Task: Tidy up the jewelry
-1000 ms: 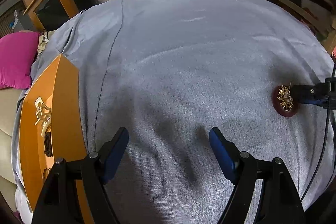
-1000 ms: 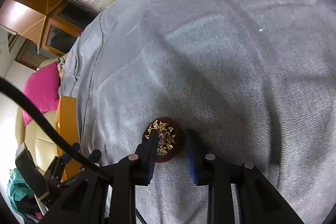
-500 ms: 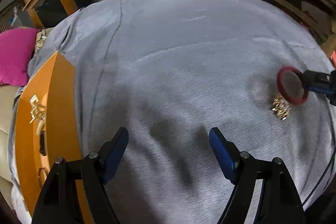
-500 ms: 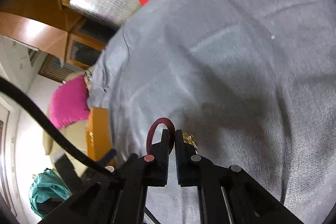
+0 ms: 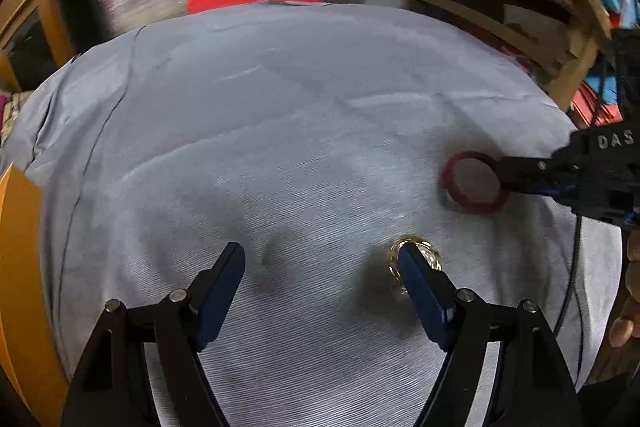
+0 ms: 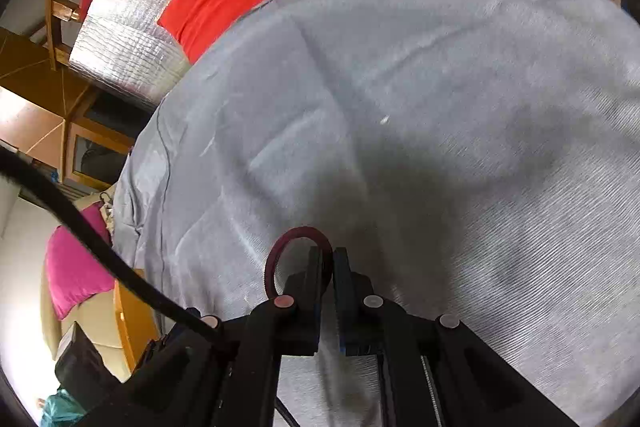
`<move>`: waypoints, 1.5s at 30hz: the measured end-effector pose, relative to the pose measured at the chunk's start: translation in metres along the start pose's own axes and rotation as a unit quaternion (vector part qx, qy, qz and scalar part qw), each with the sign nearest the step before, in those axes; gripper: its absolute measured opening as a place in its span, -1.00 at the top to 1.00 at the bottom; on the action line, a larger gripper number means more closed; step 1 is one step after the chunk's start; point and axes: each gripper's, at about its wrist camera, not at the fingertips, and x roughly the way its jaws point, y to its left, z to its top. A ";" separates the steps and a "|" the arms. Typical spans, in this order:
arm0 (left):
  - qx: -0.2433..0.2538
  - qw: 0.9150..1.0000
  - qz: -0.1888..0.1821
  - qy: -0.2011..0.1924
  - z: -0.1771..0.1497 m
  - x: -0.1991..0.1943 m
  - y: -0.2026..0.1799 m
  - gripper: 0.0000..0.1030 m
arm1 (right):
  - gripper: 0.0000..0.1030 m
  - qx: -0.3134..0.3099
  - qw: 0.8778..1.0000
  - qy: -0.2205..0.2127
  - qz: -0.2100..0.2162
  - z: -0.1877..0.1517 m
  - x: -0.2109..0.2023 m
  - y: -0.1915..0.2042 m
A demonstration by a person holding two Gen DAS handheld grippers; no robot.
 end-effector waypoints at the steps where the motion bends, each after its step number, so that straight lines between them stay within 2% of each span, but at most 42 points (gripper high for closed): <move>1: 0.005 1.000 0.001 -0.001 0.000 0.001 -0.004 -0.54 | 0.88 0.001 1.000 0.004 0.001 0.002 0.000 -0.002; 7: 0.010 1.000 0.012 0.010 0.000 0.002 -0.008 -0.54 | 0.88 -0.002 1.000 0.028 -0.008 0.003 0.008 -0.009; 10: 0.001 1.000 -0.005 0.006 -0.001 -0.003 -0.008 -0.54 | 0.85 -0.007 0.999 0.041 -0.009 0.002 0.012 -0.009; 13: 0.010 1.000 -0.020 -0.002 -0.001 -0.005 -0.016 -0.54 | 0.83 -0.003 0.999 0.047 -0.003 0.003 0.014 -0.012; 18: 0.026 0.998 -0.052 0.008 -0.001 0.003 -0.035 -0.54 | 0.83 0.014 0.998 0.059 0.015 0.007 0.016 -0.020; 22: 0.031 0.998 -0.046 0.020 0.000 0.013 -0.039 -0.54 | 0.83 0.024 0.997 0.067 0.030 0.007 0.016 -0.027; 25: 0.019 0.998 -0.053 0.015 0.002 0.015 -0.035 -0.54 | 0.82 0.028 0.996 0.071 0.036 0.007 0.017 -0.027; 26: 0.014 0.998 -0.057 0.014 0.002 0.015 -0.034 -0.52 | 0.82 0.029 0.996 0.073 0.038 0.008 0.017 -0.028; 28: 0.012 0.998 -0.054 0.010 0.002 0.015 -0.032 -0.35 | 0.82 0.026 0.996 0.073 0.040 0.008 0.017 -0.028; 33: 0.020 0.998 -0.058 0.000 0.000 0.013 -0.033 0.23 | 0.84 -0.005 0.998 0.064 0.026 0.005 0.014 -0.020; 38: 0.024 0.998 -0.053 -0.003 0.001 0.011 -0.034 0.24 | 0.84 -0.028 0.998 0.056 0.019 0.002 0.010 -0.009; 45: 0.010 0.999 -0.039 -0.022 0.000 -0.011 -0.015 0.25 | 0.85 -0.055 0.997 0.043 0.025 -0.008 0.009 0.014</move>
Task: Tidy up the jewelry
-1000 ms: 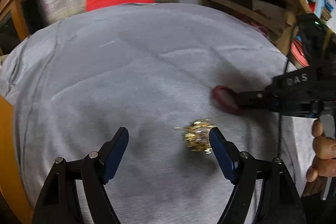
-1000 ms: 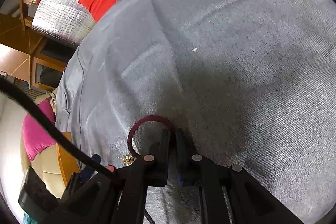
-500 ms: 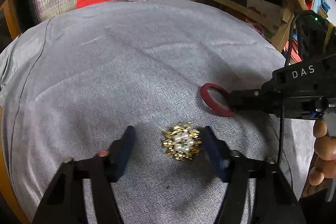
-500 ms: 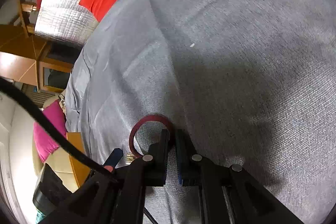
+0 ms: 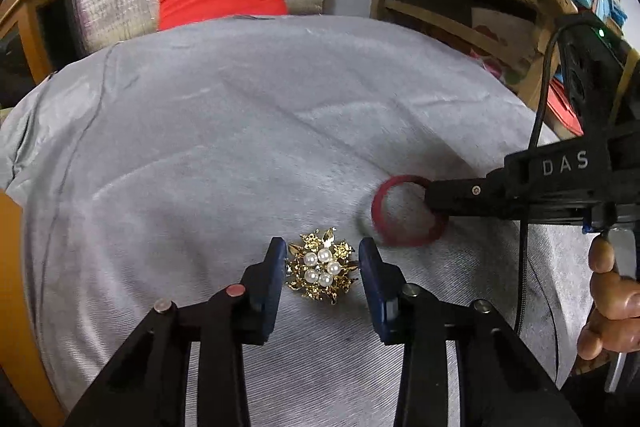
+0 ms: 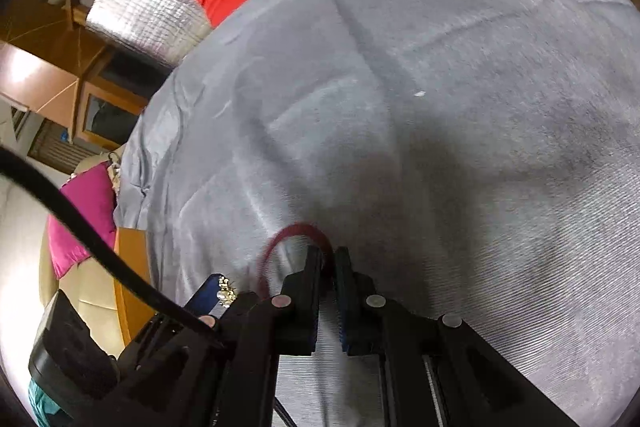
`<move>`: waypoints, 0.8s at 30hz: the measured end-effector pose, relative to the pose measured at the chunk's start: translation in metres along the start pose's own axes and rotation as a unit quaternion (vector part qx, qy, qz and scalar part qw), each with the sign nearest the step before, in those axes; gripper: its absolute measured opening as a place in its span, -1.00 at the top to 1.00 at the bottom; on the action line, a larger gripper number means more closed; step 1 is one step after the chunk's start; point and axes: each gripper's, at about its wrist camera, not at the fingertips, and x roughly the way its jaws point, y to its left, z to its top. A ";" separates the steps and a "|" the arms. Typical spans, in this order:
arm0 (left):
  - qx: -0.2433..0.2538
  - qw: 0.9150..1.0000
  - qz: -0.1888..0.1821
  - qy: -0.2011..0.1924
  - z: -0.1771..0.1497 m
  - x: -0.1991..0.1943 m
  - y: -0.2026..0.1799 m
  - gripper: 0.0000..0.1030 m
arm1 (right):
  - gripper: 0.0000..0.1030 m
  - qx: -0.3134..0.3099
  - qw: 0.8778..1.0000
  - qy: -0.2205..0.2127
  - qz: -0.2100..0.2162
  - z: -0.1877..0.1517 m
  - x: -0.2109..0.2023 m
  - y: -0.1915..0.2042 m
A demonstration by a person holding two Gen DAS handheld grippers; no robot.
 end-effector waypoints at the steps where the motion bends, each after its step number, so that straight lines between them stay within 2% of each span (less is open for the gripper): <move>1: -0.002 1.000 0.001 -0.003 -0.002 -0.003 0.004 0.25 | 0.85 -0.004 1.000 -0.003 0.003 0.000 0.000 0.002; 15: -0.023 0.998 0.041 -0.041 -0.016 -0.051 0.050 0.25 | 0.84 -0.069 0.996 -0.033 0.043 -0.018 0.014 0.068; 19: -0.028 0.998 0.053 -0.037 -0.019 -0.051 0.059 0.25 | 0.84 -0.068 0.996 -0.035 0.038 -0.019 0.017 0.072; 24: -0.036 0.997 0.070 -0.016 -0.021 -0.039 0.066 0.25 | 0.84 -0.066 0.997 -0.028 0.010 -0.018 0.023 0.068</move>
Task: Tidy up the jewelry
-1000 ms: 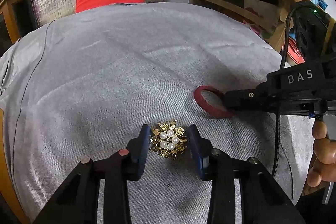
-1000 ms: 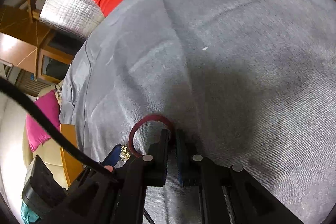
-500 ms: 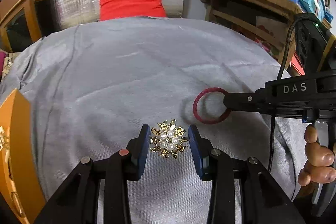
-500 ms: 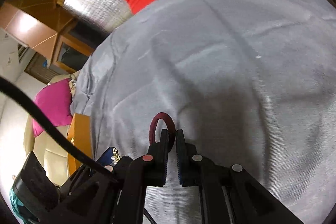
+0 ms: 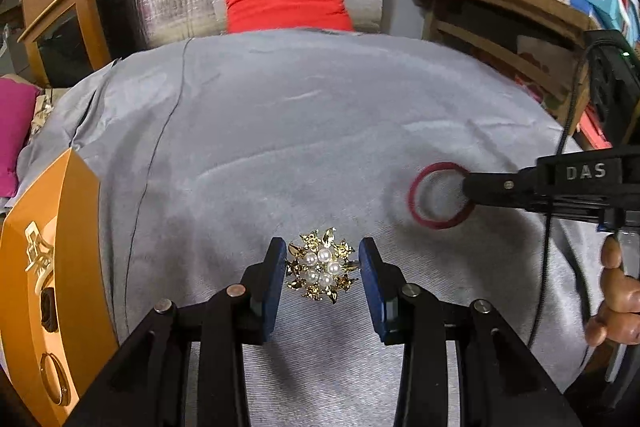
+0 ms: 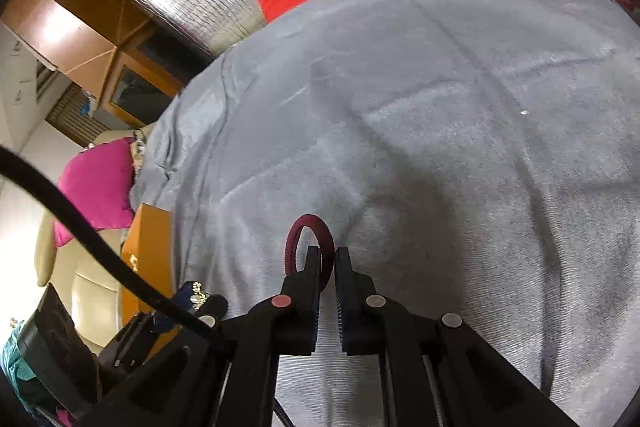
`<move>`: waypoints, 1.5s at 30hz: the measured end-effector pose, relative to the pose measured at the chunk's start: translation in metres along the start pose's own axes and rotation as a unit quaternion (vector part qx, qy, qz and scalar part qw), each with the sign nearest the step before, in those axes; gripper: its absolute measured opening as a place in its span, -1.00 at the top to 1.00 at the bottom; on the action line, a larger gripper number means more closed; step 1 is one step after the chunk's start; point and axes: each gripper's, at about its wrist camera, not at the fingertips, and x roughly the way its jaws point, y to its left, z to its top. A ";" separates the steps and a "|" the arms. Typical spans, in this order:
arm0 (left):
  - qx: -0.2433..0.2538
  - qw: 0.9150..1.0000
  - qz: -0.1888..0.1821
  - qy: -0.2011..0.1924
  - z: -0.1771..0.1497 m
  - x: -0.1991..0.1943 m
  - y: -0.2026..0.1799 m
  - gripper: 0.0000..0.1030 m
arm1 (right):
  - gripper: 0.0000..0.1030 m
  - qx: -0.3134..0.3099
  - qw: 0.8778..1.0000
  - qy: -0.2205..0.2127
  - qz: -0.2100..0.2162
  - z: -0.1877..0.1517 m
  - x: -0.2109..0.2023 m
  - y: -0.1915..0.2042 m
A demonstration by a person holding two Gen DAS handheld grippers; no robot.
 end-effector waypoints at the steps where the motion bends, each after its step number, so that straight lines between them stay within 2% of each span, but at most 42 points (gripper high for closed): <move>1: -0.001 1.000 0.001 0.004 -0.001 0.002 0.001 0.24 | 0.85 0.002 1.000 0.003 -0.005 0.000 0.001 -0.002; 11: 0.005 0.999 0.024 0.032 -0.003 0.023 -0.012 0.24 | 0.85 0.023 0.998 0.034 -0.054 0.002 0.006 -0.029; 18: 0.006 0.998 0.042 0.041 -0.005 0.028 -0.012 0.24 | 0.83 0.043 0.997 0.049 -0.045 0.002 0.004 -0.038; 21: 0.003 0.998 0.038 0.050 -0.006 0.030 -0.011 0.23 | 0.63 0.055 0.996 0.057 -0.033 0.002 0.004 -0.041; 22: 0.003 0.998 0.035 0.053 -0.006 0.031 -0.010 0.21 | 0.54 0.059 0.996 0.058 -0.028 0.002 0.003 -0.042; 24: 0.001 0.998 0.035 0.057 -0.006 0.031 -0.008 -0.05 | 0.42 0.063 0.996 0.056 -0.021 0.002 0.001 -0.042; 25: 0.000 0.998 0.036 0.055 -0.007 0.029 -0.007 -0.11 | 0.37 0.064 0.996 0.055 -0.020 0.001 0.000 -0.042; 29: -0.009 0.998 0.032 0.049 -0.007 0.021 0.000 -0.31 | 0.36 0.064 0.996 0.051 -0.020 0.003 -0.003 -0.040; 34: -0.024 0.997 0.018 0.064 -0.010 0.019 0.013 -0.35 | 0.37 0.052 0.998 0.039 -0.025 0.005 -0.008 -0.035; 41: -0.037 0.995 -0.022 0.086 -0.016 0.017 0.017 -0.36 | 0.39 0.045 0.997 0.039 -0.057 0.005 -0.004 -0.032; 45: -0.049 0.994 -0.033 0.093 -0.018 0.019 0.018 -0.46 | 0.39 0.043 0.996 0.033 -0.068 0.005 -0.005 -0.029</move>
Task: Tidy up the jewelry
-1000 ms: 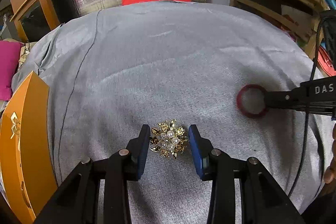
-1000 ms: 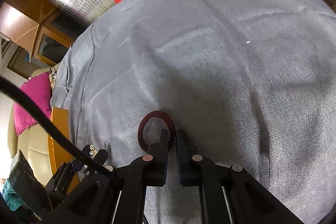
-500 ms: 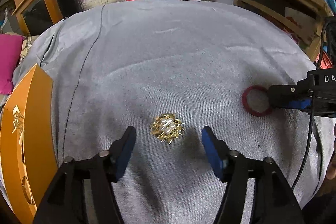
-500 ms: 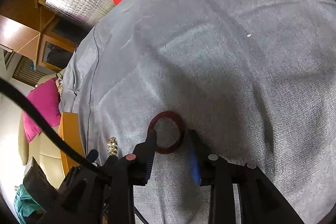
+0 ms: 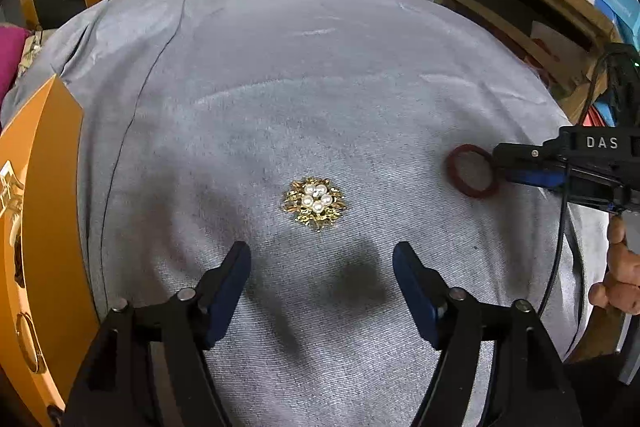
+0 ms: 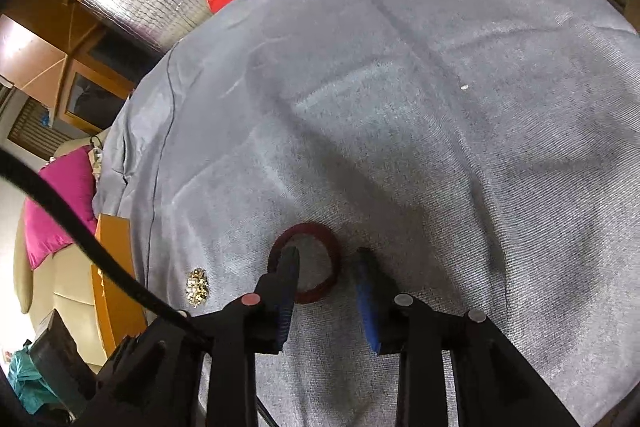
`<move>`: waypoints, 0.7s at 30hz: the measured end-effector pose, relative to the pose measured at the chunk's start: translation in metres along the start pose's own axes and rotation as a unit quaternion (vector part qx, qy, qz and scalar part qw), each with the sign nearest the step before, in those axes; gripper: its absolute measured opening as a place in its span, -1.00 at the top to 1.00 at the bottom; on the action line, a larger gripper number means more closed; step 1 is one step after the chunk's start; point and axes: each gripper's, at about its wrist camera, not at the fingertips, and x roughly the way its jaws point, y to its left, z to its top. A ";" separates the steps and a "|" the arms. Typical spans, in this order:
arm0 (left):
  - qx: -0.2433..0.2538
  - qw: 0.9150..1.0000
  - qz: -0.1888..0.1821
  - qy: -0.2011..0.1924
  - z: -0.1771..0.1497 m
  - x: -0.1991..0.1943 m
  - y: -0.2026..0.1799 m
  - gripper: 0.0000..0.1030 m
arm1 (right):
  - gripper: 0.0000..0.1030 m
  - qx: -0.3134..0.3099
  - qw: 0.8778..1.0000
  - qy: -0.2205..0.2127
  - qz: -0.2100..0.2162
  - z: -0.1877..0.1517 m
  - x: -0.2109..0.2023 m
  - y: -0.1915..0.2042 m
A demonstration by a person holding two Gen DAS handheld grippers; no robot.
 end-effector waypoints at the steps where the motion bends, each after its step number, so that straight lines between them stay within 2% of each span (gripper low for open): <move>1: -0.002 1.000 0.001 0.003 0.000 0.002 0.001 -0.46 | 0.39 0.000 1.000 0.000 -0.001 0.000 0.000 0.001; 7: -0.003 1.000 0.017 0.023 -0.001 0.012 -0.002 -0.47 | 0.39 0.018 1.000 0.007 0.014 0.001 0.001 -0.003; 10: 0.014 0.999 0.027 0.021 -0.004 0.013 -0.009 -0.57 | 0.39 0.016 1.000 0.003 0.017 0.001 -0.002 -0.006; 13: 0.008 0.999 0.021 0.025 -0.006 0.014 -0.011 -0.70 | 0.39 0.013 1.000 0.006 0.020 0.001 -0.002 -0.007; 15: -0.001 0.999 0.006 0.032 -0.010 0.017 -0.012 -0.97 | 0.39 0.014 1.000 0.009 0.019 0.002 -0.001 -0.008; 16: 0.003 0.999 0.003 0.036 -0.012 0.018 -0.014 -1.00 | 0.39 0.014 1.000 0.012 0.019 0.002 0.000 -0.009; 18: 0.029 0.999 0.024 0.037 -0.018 0.020 -0.023 -1.00 | 0.39 0.016 1.000 0.018 0.018 0.003 0.003 -0.009; 21: 0.019 0.999 0.025 0.037 -0.022 0.019 -0.024 -1.00 | 0.39 0.021 0.999 0.038 0.023 0.004 0.011 -0.011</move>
